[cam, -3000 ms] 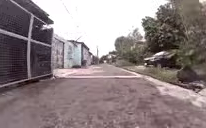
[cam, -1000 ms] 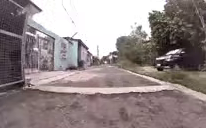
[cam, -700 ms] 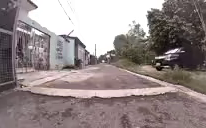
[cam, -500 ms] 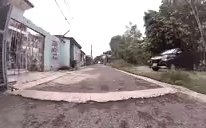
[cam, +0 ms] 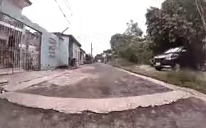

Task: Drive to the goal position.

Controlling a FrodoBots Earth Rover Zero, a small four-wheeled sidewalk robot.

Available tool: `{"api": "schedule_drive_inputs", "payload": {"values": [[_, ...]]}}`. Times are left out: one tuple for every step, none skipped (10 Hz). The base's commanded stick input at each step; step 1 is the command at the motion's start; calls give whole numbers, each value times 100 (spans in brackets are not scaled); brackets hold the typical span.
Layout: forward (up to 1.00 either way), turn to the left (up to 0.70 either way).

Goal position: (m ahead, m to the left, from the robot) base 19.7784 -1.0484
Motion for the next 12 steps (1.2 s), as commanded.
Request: {"api": "schedule_drive_inputs", "payload": {"values": [[70, 0], [70, 0], [70, 0], [70, -7], [70, -22], [70, 0], [70, 0], [70, 0], [70, 0], [70, 0], [70, 0], [70, 0]]}}
